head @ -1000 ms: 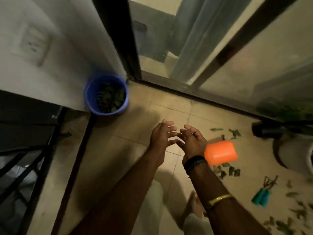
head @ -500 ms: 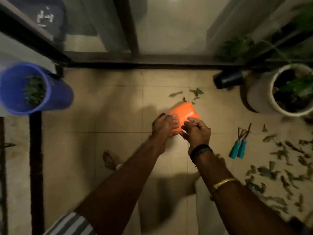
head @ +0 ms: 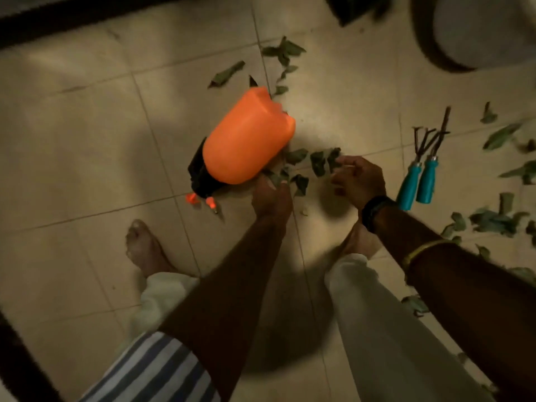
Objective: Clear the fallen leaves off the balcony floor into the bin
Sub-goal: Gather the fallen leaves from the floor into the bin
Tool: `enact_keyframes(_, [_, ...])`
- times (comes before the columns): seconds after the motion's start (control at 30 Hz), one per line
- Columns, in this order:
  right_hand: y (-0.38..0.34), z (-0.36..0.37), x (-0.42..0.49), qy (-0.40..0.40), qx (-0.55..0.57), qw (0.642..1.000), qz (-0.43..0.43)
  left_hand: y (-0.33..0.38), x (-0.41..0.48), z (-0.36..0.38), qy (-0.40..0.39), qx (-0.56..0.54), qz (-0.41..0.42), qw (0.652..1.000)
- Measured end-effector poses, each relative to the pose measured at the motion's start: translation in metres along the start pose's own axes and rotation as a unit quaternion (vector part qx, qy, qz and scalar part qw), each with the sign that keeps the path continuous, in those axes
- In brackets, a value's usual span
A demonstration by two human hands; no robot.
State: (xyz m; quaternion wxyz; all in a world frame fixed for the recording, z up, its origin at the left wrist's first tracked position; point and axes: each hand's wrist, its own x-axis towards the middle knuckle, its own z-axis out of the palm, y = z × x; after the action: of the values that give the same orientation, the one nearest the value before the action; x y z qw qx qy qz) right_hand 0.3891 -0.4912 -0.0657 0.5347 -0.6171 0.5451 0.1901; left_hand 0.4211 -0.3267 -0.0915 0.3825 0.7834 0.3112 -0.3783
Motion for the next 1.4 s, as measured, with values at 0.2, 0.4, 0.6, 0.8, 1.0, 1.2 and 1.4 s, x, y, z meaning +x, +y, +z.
enact_keyframes(0.2, [0.034, 0.018, 0.07, 0.044, -0.124, 0.989, -0.07, -0.002, 0.048, 0.038, 0.094, 0.089, -0.012, 0.992])
enact_keyframes(0.4, [0.04, 0.059, 0.09, 0.016, -0.191, 0.969, -0.153, 0.001, 0.055, 0.073, 0.118, 0.028, 0.05, 0.991])
enact_keyframes(0.6, [0.049, 0.075, 0.083, -0.039, -0.124, 0.984, -0.124, 0.013, 0.056, 0.088, 0.042, -0.077, 0.045, 0.995])
enact_keyframes(0.8, [0.04, 0.073, 0.048, -0.016, -0.048, 0.995, -0.088, 0.01, 0.054, 0.077, -0.07, -0.208, -0.034, 0.975])
enact_keyframes(1.0, [0.029, 0.053, 0.026, -0.085, 0.016, 0.993, -0.076, 0.009, 0.046, 0.057, -0.042, -0.329, -0.13, 0.935])
enact_keyframes(1.2, [0.058, 0.032, 0.039, 0.036, -0.088, 0.991, -0.091, -0.006, 0.04, 0.029, 0.009, -0.352, -0.181, 0.918])
enact_keyframes(1.4, [0.118, 0.068, 0.039, -0.023, -0.341, 0.929, -0.144, -0.028, 0.041, 0.019, 0.002, -0.366, -0.212, 0.906])
